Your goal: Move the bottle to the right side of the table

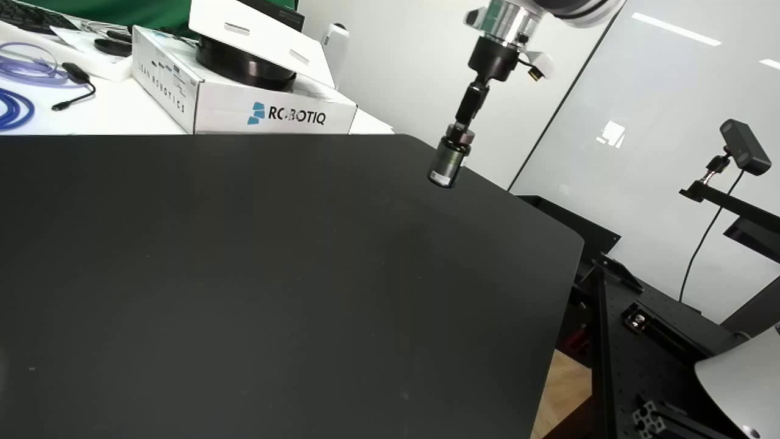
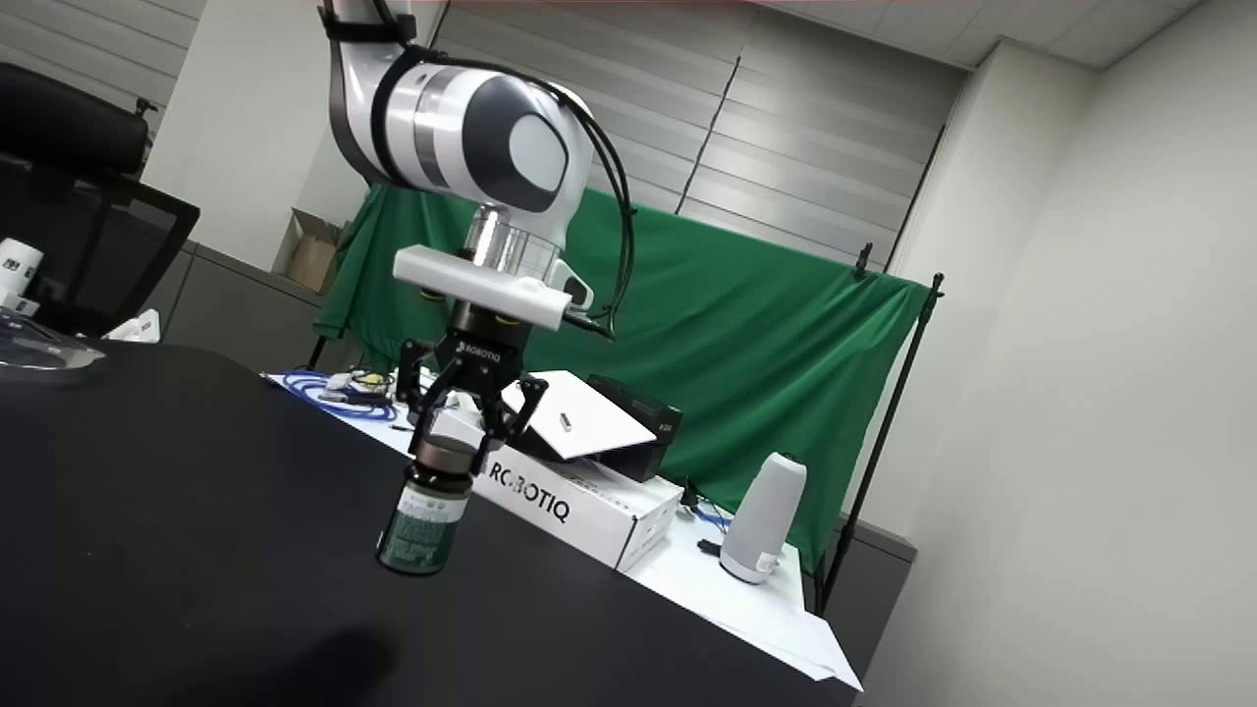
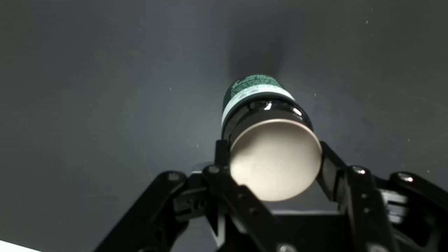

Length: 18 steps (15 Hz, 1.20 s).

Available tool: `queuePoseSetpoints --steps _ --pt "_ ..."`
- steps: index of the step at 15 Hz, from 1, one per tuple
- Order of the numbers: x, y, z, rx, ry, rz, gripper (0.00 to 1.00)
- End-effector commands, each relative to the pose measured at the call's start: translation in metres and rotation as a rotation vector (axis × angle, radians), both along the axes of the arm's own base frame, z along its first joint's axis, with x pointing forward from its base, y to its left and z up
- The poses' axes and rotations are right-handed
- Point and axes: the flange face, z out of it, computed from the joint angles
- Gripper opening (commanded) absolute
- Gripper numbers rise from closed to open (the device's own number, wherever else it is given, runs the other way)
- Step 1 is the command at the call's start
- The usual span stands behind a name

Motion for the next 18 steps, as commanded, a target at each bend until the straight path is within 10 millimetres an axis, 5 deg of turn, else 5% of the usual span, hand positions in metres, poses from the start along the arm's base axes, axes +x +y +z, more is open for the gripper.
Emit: queuePoseSetpoints --steps 1,8,18 --pt "-0.081 -0.028 -0.007 0.005 -0.037 -0.041 0.36" --pt "-0.157 -0.072 -0.032 0.023 -0.062 -0.090 0.36" --pt "-0.162 -0.092 -0.053 0.027 -0.064 -0.091 0.36"
